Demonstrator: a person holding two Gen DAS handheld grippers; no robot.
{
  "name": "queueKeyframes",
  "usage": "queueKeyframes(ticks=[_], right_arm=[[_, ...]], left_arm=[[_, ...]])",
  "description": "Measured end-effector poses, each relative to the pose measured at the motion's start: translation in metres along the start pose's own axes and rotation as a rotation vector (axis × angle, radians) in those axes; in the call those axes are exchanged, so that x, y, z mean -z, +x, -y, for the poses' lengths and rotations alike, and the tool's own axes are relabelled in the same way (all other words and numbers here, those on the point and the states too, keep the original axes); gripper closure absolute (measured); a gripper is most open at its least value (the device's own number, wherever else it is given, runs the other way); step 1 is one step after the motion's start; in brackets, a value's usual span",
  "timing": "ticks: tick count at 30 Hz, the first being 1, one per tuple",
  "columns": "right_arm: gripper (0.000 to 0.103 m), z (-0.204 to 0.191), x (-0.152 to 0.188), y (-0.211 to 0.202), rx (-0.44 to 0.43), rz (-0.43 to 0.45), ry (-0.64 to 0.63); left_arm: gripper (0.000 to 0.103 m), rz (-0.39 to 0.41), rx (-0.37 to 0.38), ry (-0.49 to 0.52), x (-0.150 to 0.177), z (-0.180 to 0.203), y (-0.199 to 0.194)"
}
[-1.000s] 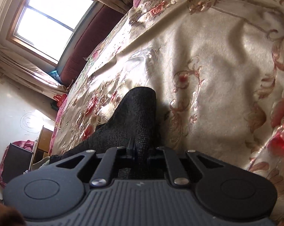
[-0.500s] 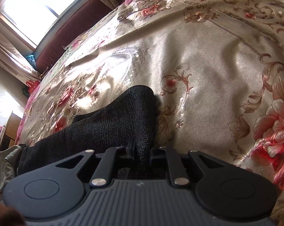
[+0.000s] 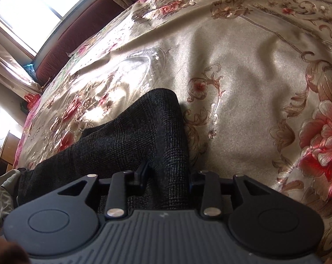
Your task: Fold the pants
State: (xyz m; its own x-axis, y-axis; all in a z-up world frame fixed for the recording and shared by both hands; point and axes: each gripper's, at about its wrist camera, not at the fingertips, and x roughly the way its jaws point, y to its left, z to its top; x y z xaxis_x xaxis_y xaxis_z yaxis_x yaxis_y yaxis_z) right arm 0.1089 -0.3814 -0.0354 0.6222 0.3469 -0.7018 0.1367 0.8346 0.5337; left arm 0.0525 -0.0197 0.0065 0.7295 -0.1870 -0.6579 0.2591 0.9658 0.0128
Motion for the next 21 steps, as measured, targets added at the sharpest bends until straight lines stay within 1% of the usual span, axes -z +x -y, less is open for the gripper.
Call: queueKeyframes(ticks=[1,4,5,7,8,9,12,14,16,17,19,21], right_arm=[[0.067,-0.001,0.001,0.000,0.003,0.003,-0.008],[0.067,0.001,0.001,-0.001,-0.001,0.009,0.000],[0.067,0.000,0.001,-0.002,-0.002,0.012,-0.001],[0.067,0.000,0.002,-0.003,-0.002,0.017,-0.002],[0.067,0.000,0.003,-0.002,0.001,0.017,-0.004],[0.067,0.000,0.003,-0.001,0.004,0.017,-0.002],[0.067,-0.001,0.004,-0.001,0.009,0.021,0.002],[0.067,0.000,0.004,-0.001,0.006,0.022,0.004],[0.067,-0.001,0.003,-0.002,0.007,0.023,0.002],[0.069,-0.002,0.003,-0.003,0.014,0.026,-0.005],[0.074,-0.007,0.004,-0.005,0.021,0.032,-0.028],[0.075,-0.010,0.004,-0.007,0.017,0.034,-0.039]], left_arm=[[0.006,0.014,0.000,0.004,0.003,0.001,-0.003],[0.006,0.002,-0.006,-0.018,-0.002,0.000,-0.009],[0.006,0.018,-0.003,-0.030,-0.005,-0.001,-0.014],[0.006,0.097,0.005,-0.035,-0.013,-0.004,-0.027],[0.005,0.127,-0.009,-0.025,-0.019,-0.005,-0.028],[0.004,0.134,-0.028,-0.016,-0.024,-0.007,-0.025],[0.004,0.083,-0.064,-0.018,-0.031,-0.017,0.000],[0.004,0.042,-0.097,0.032,-0.026,-0.016,0.013],[0.003,0.036,-0.131,0.100,-0.023,-0.007,0.014],[0.003,0.036,-0.140,0.113,-0.023,-0.003,0.012],[0.003,0.057,-0.123,0.094,-0.022,-0.002,0.000],[0.003,0.070,-0.087,0.052,-0.020,-0.002,-0.010]])
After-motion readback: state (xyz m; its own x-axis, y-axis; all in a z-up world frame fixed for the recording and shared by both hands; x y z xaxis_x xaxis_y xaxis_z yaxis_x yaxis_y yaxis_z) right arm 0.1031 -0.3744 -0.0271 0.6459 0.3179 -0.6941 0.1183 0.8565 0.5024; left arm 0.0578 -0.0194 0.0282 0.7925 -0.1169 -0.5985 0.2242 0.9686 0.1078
